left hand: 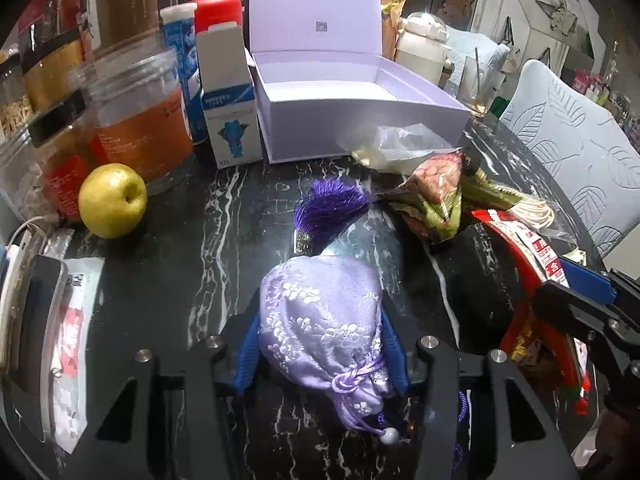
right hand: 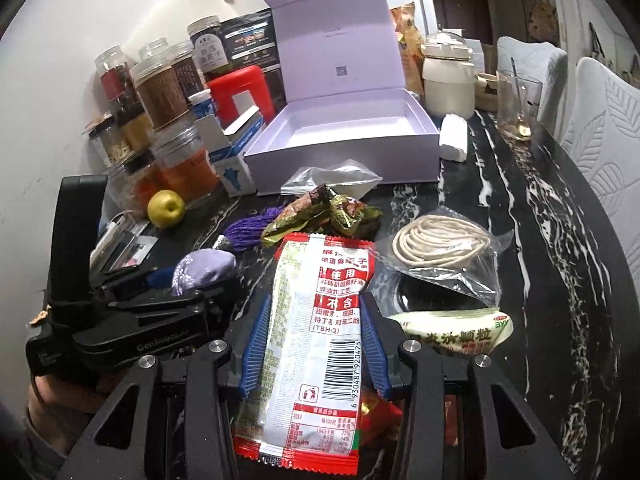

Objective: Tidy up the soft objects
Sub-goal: 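Carry the sachet and packet into the lavender box and open both grippers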

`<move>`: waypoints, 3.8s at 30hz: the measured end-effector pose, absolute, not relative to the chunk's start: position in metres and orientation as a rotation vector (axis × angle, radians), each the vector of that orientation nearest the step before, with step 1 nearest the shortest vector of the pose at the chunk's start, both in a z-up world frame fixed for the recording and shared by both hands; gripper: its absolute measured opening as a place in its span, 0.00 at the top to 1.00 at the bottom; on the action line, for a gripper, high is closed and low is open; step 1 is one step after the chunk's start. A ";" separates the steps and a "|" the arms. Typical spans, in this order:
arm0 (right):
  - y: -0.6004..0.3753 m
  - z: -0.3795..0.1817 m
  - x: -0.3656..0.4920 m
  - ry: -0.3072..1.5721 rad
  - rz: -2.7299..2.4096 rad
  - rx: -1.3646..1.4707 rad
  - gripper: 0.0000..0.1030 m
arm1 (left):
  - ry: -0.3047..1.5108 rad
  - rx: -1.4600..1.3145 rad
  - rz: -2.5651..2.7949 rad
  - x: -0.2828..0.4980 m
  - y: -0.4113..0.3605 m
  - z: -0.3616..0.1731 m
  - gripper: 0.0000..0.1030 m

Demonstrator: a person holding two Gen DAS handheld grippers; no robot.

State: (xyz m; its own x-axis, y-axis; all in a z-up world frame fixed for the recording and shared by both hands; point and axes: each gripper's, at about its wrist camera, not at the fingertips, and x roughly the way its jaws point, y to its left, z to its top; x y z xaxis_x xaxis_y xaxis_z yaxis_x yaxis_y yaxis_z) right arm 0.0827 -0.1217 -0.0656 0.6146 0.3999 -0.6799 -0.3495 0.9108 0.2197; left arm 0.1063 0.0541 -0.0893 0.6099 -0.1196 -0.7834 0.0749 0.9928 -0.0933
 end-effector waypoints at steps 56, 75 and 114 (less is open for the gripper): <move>-0.154 0.095 0.179 0.449 0.368 -0.012 0.58 | 0.429 -0.027 -0.167 0.198 0.029 0.115 0.50; -0.134 0.079 0.315 0.457 0.439 -0.045 0.58 | 0.458 0.008 -0.094 0.333 0.027 0.089 0.50; -0.105 0.019 0.403 0.656 0.409 -0.130 0.40 | 0.740 0.030 0.052 0.412 0.036 0.021 0.26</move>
